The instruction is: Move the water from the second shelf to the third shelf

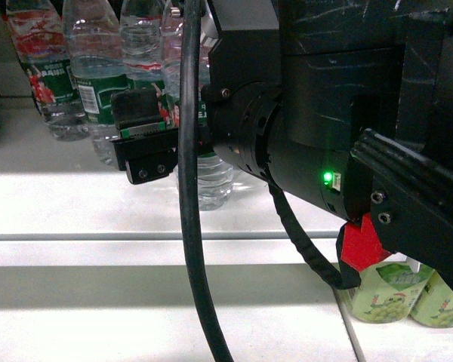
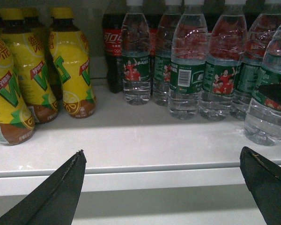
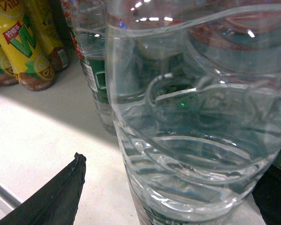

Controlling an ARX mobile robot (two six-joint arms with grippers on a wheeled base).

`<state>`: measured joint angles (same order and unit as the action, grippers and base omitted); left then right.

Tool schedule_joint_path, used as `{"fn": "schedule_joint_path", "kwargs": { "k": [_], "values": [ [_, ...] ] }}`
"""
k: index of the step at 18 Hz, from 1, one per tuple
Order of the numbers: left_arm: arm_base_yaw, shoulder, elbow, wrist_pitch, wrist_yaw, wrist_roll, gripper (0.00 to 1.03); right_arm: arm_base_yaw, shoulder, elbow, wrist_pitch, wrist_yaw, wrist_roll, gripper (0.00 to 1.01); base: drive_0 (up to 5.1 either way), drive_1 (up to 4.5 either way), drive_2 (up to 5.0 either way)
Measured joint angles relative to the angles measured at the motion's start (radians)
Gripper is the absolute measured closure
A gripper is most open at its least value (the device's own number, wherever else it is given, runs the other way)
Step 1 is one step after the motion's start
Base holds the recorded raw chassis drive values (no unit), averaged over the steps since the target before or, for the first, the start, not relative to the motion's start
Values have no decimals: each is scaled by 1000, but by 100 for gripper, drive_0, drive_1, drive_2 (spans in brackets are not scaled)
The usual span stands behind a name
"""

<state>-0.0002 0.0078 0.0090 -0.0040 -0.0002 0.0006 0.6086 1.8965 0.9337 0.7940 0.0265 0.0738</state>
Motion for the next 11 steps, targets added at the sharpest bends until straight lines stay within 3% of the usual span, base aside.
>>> {"fn": "schedule_joint_path", "kwargs": {
  "k": [4,7,11],
  "values": [
    [0,0,0,0,0,0,5,0,8,14,-2,17,-9,4,0,0,0],
    [0,0,0,0,0,0,5,0,13,21,-10,27,-11,12,0,0,0],
    [0,0,0,0,0,0,5,4,16,21,-19,39,-12,36,0,0,0]
  ]
}}
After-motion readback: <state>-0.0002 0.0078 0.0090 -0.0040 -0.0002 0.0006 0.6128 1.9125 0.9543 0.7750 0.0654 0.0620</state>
